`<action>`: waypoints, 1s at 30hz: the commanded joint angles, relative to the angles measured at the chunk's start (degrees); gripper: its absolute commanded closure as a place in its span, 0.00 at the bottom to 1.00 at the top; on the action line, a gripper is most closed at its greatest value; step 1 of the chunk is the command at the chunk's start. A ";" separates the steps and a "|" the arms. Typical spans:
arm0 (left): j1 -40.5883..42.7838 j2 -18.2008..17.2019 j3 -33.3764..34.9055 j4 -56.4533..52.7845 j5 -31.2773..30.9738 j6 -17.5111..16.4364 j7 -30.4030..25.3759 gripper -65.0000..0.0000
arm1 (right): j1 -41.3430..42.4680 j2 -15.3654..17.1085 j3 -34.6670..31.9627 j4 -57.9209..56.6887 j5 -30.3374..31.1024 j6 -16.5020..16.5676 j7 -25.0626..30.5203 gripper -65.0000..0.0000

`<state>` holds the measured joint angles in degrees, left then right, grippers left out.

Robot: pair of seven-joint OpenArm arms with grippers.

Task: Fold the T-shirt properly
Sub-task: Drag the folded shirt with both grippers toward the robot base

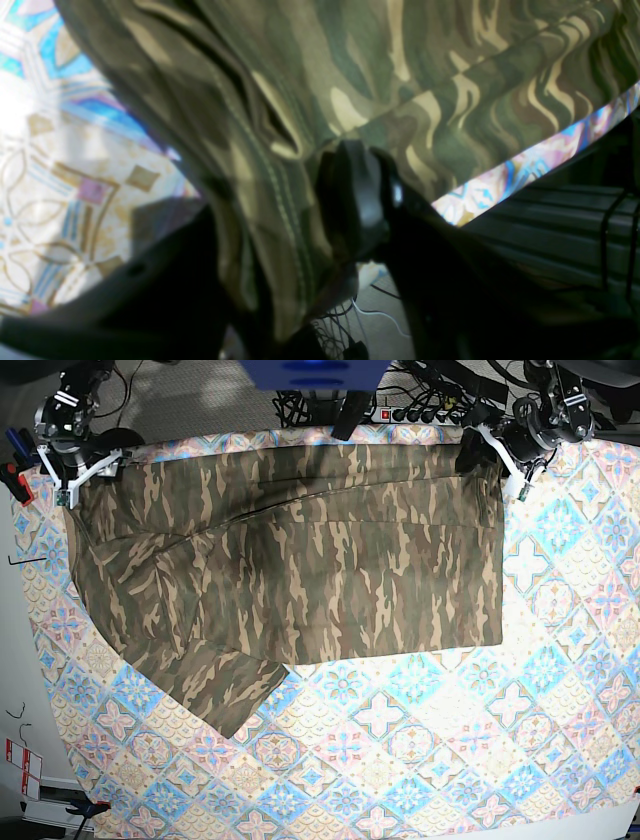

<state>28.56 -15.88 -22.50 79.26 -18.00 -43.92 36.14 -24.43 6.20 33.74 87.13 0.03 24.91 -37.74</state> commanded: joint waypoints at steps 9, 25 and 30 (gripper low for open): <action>-0.91 -0.52 -0.31 -1.77 13.74 3.92 10.50 0.57 | -0.06 1.23 0.51 0.74 0.10 0.19 0.42 0.35; 1.38 1.24 -3.83 13.53 14.09 3.92 18.67 0.31 | 2.14 1.67 0.33 0.30 0.10 0.19 0.33 0.35; 1.64 1.42 -6.90 19.24 14.09 3.92 22.89 0.31 | 2.14 1.67 0.33 0.47 0.10 0.19 0.33 0.35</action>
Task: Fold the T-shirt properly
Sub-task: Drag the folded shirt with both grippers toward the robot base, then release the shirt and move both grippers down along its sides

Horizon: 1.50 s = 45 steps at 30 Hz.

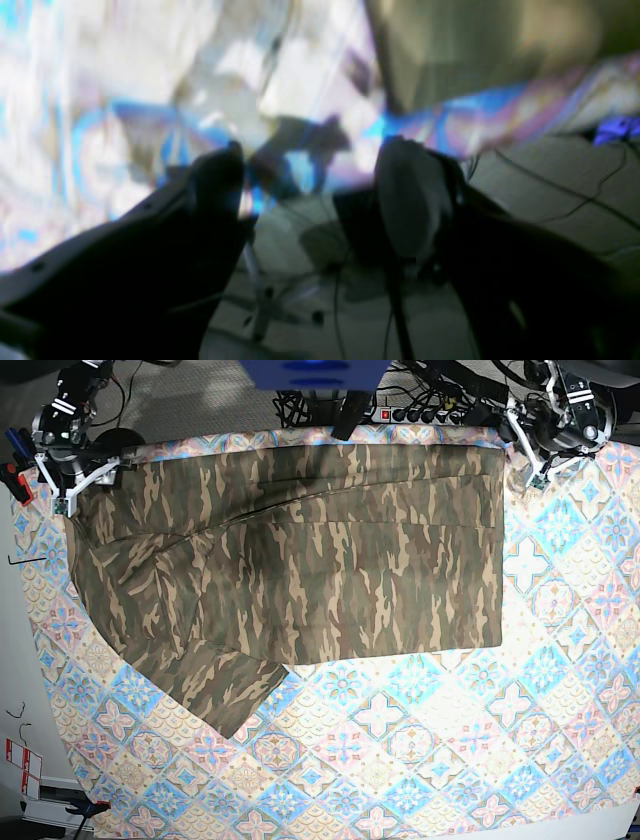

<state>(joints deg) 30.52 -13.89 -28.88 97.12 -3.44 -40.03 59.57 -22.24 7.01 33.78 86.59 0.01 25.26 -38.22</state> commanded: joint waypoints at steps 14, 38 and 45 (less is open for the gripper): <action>-9.56 0.66 -2.02 16.15 -0.38 0.03 6.32 0.31 | 6.64 5.87 0.11 9.11 0.21 -0.16 -3.50 0.36; -38.13 0.75 4.05 -6.26 12.89 0.03 11.86 0.31 | 40.04 9.83 -15.36 -15.95 -12.27 8.46 -9.48 0.36; -42.52 4.44 5.19 -10.75 21.51 0.03 11.07 0.31 | 48.31 9.83 -20.20 -28.61 -15.62 8.46 -4.02 0.36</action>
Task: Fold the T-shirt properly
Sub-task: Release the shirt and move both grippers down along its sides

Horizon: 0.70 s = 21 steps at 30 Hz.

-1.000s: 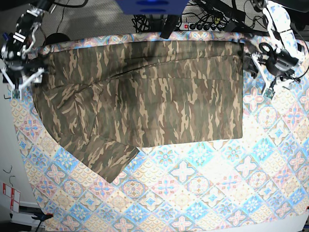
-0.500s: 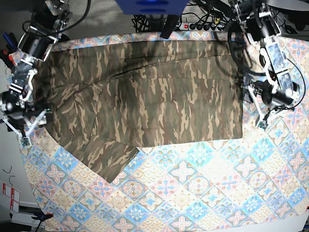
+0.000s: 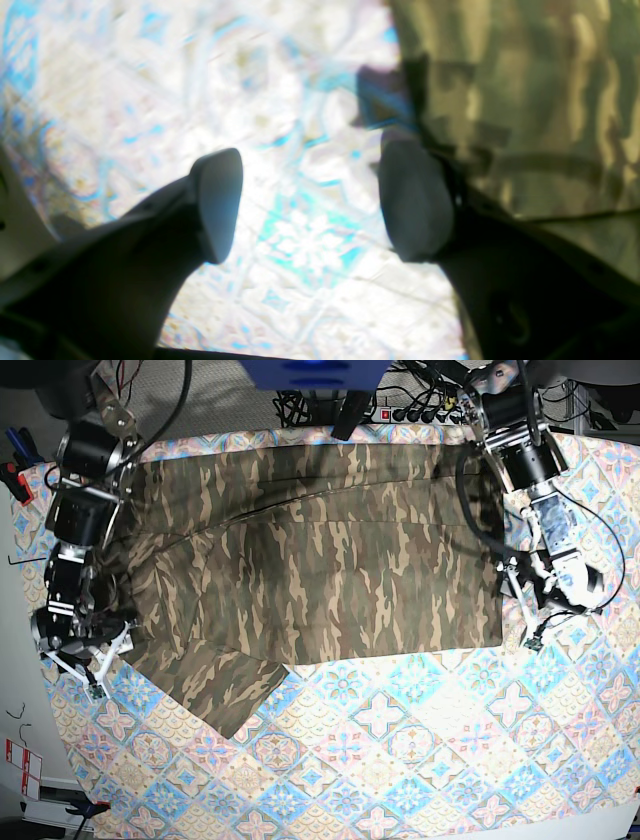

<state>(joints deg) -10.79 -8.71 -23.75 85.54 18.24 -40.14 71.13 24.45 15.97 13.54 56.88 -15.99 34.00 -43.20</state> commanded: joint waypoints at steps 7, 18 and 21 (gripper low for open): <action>-1.92 2.60 0.67 -2.68 6.68 0.14 -8.23 0.31 | 9.18 0.96 -0.84 -14.47 0.30 -0.28 9.22 0.36; -2.44 2.34 0.58 -2.94 6.95 0.14 -8.32 0.31 | 21.22 0.87 -0.75 -41.63 -7.79 -6.70 30.15 0.36; -2.27 2.34 0.58 -2.94 6.95 0.14 -8.32 0.31 | 23.95 1.13 -0.75 -48.14 -7.88 -6.88 33.66 0.36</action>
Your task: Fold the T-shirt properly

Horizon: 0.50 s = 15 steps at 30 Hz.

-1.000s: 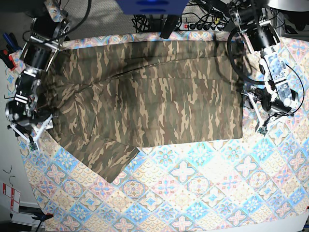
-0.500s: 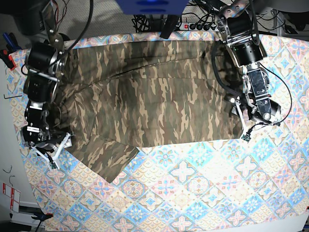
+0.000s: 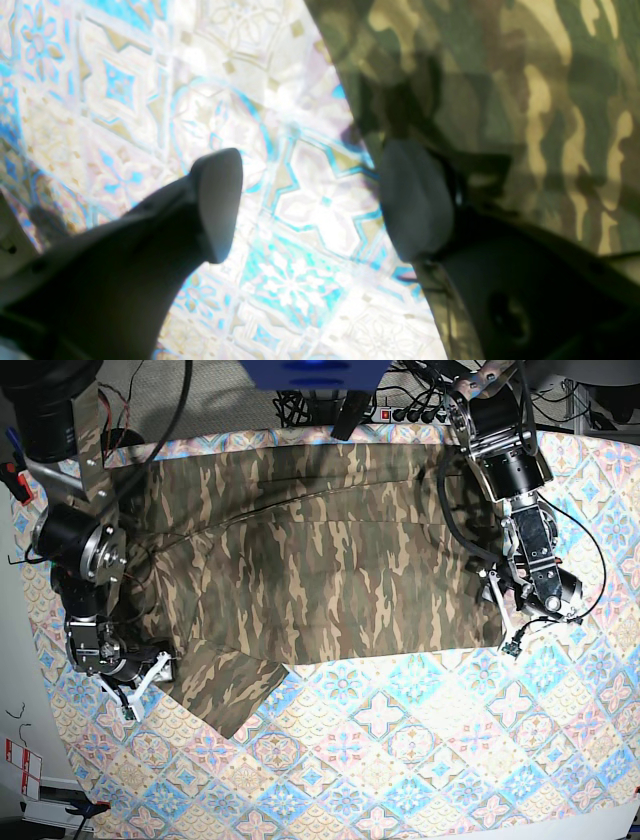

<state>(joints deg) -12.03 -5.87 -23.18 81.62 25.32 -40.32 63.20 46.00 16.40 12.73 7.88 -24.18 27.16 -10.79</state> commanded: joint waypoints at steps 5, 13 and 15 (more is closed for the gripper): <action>-1.02 -0.51 0.01 1.06 -0.13 0.32 -0.39 0.31 | 2.49 2.01 -0.03 -0.36 0.32 -1.18 5.12 0.36; -0.93 -0.59 -2.27 1.23 -0.66 0.32 -0.39 0.31 | -1.12 3.42 -2.93 -3.09 -0.21 -5.66 9.60 0.36; -0.93 -0.51 -2.36 1.23 -0.66 0.32 -0.39 0.31 | -1.91 3.42 -2.31 -4.49 -0.04 -5.66 10.13 0.36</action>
<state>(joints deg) -11.73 -5.89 -25.65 81.65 24.93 -40.32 63.26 41.71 19.18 10.41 2.66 -23.64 21.28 -0.14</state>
